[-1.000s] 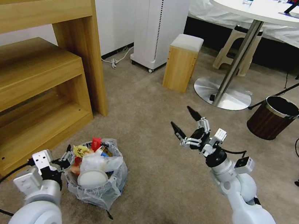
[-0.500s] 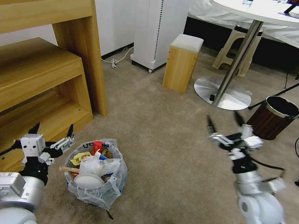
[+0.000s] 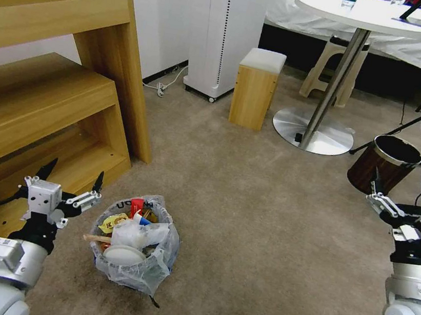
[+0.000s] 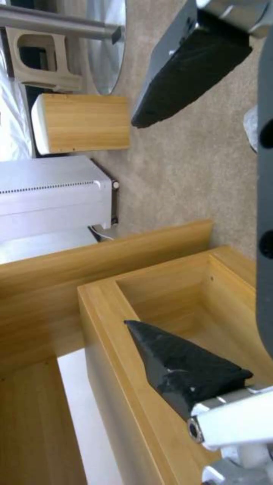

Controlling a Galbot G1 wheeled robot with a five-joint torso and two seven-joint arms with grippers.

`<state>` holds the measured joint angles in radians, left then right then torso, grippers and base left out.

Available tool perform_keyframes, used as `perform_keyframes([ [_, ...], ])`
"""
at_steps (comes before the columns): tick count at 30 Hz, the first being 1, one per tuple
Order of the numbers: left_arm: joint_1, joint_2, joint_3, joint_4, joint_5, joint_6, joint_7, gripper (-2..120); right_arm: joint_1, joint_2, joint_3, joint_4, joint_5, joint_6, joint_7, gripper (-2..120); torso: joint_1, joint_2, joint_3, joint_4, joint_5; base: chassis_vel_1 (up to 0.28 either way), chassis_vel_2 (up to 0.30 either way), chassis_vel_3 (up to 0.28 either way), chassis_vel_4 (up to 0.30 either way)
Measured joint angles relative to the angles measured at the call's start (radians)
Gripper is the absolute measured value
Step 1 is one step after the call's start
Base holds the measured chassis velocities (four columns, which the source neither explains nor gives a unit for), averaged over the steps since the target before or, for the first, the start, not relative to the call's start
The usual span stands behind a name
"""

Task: Pick up the trash bin and place the garbage on the floor into it.

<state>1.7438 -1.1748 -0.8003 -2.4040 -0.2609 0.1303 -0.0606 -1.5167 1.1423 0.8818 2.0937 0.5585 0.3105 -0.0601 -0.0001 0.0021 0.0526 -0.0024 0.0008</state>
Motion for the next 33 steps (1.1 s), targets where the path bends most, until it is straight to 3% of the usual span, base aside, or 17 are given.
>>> perform_keyframes([
  [33,-0.001,-0.004,0.004,0.0,-0.003,0.001,-0.005,100,0.004,-0.001,-0.008,-0.002,0.003,-0.002,-0.008,100,0.0,0.0,0.0,0.0,0.0,0.0,0.0,0.0,0.0],
])
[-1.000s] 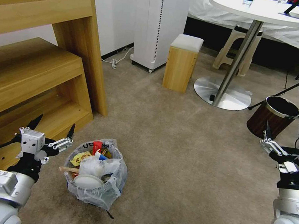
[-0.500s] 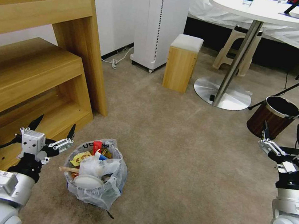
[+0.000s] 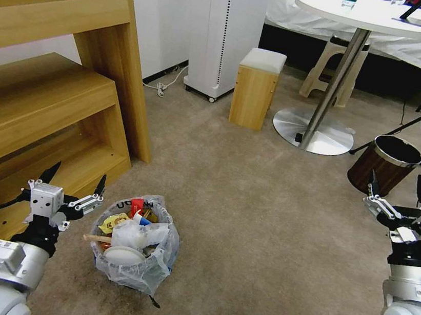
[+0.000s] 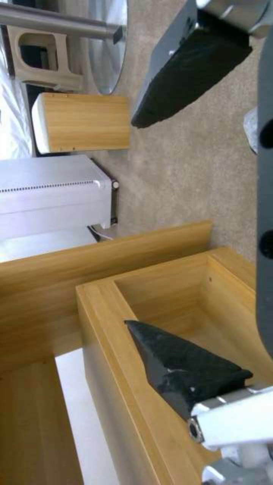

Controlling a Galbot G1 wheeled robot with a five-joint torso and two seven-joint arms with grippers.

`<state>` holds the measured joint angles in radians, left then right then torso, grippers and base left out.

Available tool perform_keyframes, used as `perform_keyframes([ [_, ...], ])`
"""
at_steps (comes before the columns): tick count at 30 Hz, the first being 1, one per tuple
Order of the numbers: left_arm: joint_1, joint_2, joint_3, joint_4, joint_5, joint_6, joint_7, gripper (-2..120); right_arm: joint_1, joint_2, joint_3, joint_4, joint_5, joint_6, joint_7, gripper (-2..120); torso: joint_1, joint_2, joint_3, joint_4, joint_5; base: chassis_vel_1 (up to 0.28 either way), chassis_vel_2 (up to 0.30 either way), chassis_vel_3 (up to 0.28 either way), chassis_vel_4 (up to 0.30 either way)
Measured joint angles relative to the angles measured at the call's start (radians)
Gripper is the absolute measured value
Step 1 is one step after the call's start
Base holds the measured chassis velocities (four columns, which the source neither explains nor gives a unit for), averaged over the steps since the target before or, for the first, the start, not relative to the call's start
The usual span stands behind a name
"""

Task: Pick up the trash bin and place the garbage on the floor into it.

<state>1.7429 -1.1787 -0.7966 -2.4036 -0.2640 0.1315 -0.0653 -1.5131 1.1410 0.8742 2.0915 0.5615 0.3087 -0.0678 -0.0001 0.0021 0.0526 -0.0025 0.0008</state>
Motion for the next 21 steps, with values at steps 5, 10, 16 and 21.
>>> perform_keyframes([
  [5,0.0,0.0,0.0,0.0,0.0,0.0,0.0,100,0.0,0.0,0.0,0.0,0.0,0.0,0.0,100,0.0,0.0,0.0,0.0,0.0,0.0,0.0,0.0,0.0],
  [10,0.0,0.0,0.0,0.0,0.0,0.001,0.0,100,0.001,0.0,0.0,0.0,0.0,0.0,-0.001,100,0.0,0.0,0.0,0.0,0.0,0.0,0.0,0.0,0.0],
  [16,0.0,0.0,0.0,0.0,0.0,0.001,-0.001,100,0.001,0.0,-0.001,0.0,0.0,0.0,-0.001,100,0.0,0.0,0.0,0.0,0.0,0.0,0.0,0.0,0.0],
  [21,0.0,0.0,0.0,0.0,0.0,0.001,-0.001,100,0.001,0.0,-0.001,0.0,0.0,0.0,-0.001,100,0.0,0.0,0.0,0.0,0.0,0.0,0.0,0.0,0.0],
])
